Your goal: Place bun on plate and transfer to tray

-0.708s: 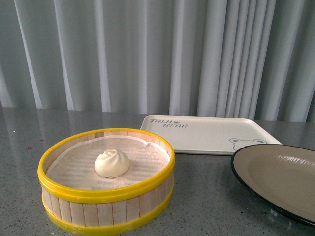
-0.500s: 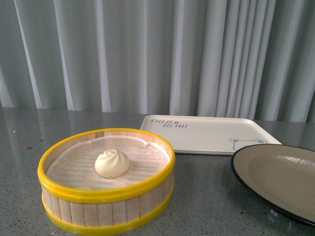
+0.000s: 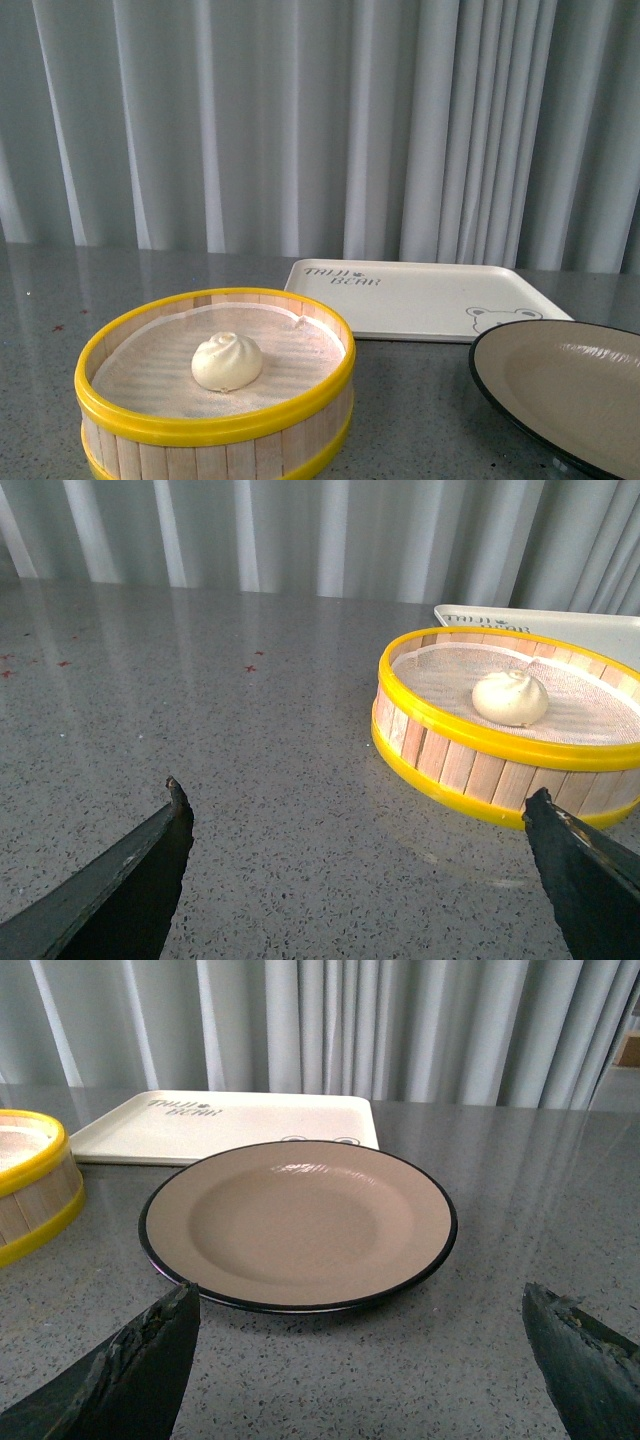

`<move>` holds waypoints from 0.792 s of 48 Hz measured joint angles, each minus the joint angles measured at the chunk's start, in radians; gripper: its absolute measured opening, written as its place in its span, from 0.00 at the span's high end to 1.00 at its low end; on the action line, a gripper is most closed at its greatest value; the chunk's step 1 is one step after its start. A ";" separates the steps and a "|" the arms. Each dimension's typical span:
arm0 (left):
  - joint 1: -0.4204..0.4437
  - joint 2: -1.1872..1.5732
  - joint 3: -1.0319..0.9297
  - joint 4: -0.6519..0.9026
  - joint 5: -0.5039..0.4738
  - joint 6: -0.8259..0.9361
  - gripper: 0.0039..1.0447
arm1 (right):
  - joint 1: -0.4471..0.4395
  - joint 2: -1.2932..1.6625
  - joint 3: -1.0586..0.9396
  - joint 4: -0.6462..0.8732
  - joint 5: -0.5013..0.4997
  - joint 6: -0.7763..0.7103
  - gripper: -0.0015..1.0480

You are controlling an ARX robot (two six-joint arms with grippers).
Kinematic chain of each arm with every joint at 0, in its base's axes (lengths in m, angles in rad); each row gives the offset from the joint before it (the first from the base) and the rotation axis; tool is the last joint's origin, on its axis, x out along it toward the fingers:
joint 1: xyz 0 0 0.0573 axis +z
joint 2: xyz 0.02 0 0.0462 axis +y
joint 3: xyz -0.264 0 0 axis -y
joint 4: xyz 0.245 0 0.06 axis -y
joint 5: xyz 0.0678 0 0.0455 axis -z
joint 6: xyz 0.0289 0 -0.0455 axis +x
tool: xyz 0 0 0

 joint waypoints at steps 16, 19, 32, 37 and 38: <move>-0.071 0.535 0.283 0.105 0.045 -0.338 0.06 | 0.000 -0.001 0.000 0.000 0.000 0.000 0.08; -0.100 0.683 0.396 0.222 0.091 -0.319 0.06 | 0.000 0.000 0.000 0.000 0.000 0.000 0.08; -0.206 1.215 0.789 0.182 0.125 -0.076 0.06 | 0.000 -0.001 0.000 0.000 0.000 0.000 0.08; -0.239 1.394 0.967 0.039 0.063 0.009 0.06 | 0.000 -0.001 0.000 0.000 0.000 0.000 0.08; -0.248 1.430 1.008 -0.002 0.047 0.018 0.06 | 0.000 -0.001 0.000 0.000 0.000 0.000 0.08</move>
